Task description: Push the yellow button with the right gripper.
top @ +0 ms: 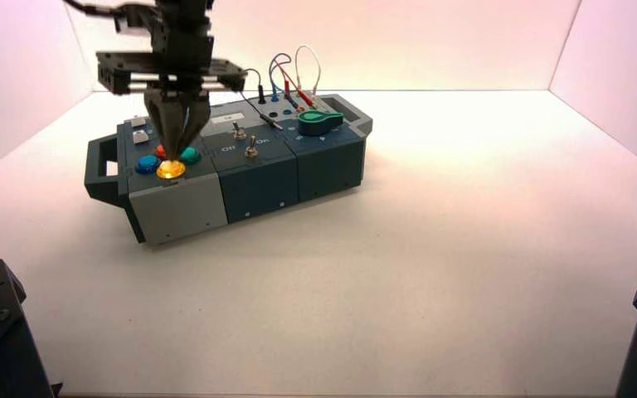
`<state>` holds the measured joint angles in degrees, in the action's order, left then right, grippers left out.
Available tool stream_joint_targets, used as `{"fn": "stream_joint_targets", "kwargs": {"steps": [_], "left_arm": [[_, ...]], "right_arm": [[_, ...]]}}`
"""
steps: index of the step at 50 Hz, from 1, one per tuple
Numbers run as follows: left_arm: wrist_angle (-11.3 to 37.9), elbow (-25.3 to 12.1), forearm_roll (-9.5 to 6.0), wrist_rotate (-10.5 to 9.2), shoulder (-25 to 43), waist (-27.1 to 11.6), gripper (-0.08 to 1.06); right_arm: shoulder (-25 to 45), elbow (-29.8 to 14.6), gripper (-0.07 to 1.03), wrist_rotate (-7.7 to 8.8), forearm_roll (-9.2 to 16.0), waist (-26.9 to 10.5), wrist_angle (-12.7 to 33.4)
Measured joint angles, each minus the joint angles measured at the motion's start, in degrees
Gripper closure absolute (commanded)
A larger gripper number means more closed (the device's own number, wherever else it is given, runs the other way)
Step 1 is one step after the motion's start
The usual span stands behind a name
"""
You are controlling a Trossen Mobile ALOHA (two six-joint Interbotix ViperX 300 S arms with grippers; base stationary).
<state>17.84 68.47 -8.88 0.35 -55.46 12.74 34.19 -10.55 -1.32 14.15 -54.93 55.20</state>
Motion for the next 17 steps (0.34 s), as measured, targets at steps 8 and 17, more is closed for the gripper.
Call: {"fn": "stream_joint_targets", "kwargs": {"steps": [8, 17], "left_arm": [[-0.1, -0.2, 0.0, 0.18, 0.0, 0.0, 1.01], [0.0, -0.2, 0.09, 0.09, 0.1, 0.0, 1.01]], "right_arm": [[-1.8, -0.5, 0.98, 0.0, -1.1, 0.0, -0.4], [-2.5, -1.0, 0.98, -0.09, -1.2, -0.1, -0.4]]}}
